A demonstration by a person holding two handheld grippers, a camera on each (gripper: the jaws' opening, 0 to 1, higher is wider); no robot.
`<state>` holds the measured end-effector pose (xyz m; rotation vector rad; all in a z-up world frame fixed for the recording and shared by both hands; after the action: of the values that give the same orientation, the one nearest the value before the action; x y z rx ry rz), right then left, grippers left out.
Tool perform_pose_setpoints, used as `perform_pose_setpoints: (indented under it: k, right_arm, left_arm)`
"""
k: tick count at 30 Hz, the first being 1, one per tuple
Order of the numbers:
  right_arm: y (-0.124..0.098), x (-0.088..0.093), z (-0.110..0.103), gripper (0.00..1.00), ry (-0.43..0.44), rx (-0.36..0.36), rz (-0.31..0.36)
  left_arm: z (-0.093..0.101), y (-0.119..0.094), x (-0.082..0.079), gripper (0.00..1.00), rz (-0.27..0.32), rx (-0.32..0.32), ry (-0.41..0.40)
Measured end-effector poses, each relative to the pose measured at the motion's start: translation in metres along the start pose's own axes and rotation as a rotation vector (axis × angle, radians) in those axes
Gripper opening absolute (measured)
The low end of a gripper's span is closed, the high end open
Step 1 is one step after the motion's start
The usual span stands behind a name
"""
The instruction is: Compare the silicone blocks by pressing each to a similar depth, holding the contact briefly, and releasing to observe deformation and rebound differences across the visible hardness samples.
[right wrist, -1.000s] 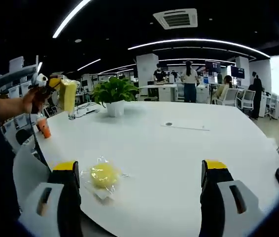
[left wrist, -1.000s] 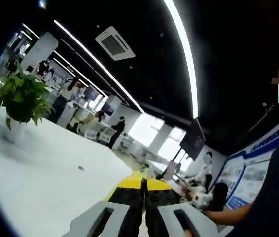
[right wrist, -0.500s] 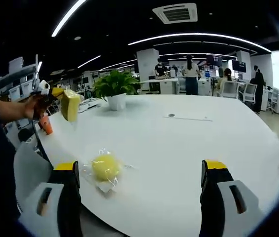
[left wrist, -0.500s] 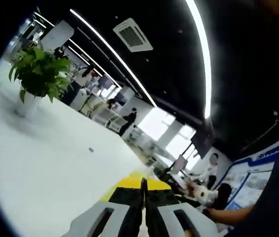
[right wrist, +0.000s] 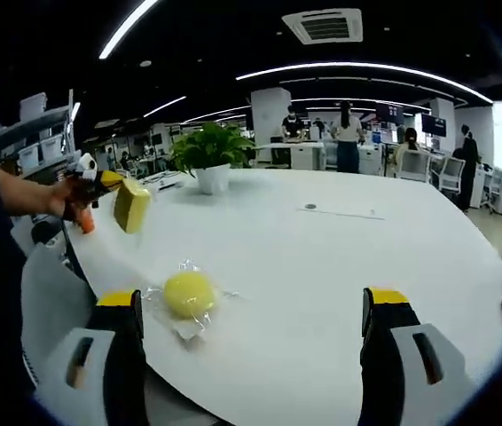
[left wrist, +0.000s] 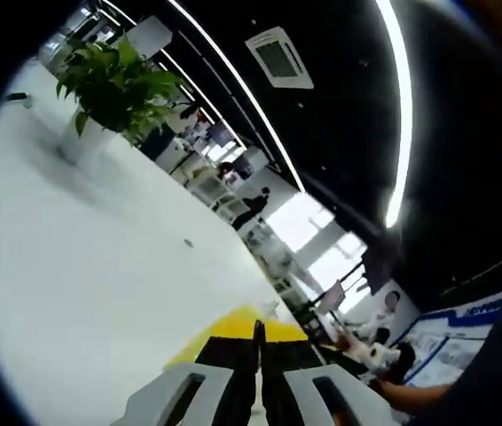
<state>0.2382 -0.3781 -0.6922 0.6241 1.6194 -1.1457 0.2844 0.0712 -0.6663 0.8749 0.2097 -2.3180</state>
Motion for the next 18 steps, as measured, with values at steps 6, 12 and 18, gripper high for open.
perform_pose_setpoints:
  k: [6,12,18]
  right_arm:
    - [0.004,0.008,-0.006,0.96,-0.002,0.001,-0.018]
    - [0.006,0.013,-0.011,0.96,0.026,0.005,-0.028]
    - [0.004,0.015,-0.015,0.96,0.01,-0.012,-0.04]
  left_arm:
    - [-0.012,-0.004,0.006,0.0,0.007,-0.016,-0.031]
    - [-0.03,-0.007,0.017,0.0,-0.007,-0.038,-0.087]
    - [-0.035,-0.008,0.025,0.0,-0.061,-0.079,-0.057]
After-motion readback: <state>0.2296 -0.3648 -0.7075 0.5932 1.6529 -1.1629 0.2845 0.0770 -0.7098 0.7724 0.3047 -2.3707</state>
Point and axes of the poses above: the point that each gripper's makers call its tool centre point, and the gripper's own axes: y roughly forward along the fingers, z roughly to its right, x roughly out of its underside, the point moved 9 cm from there along -y, roughly backward along the fingers, and after that the axes turned 10 degrees about x, right-handed, at the moved point
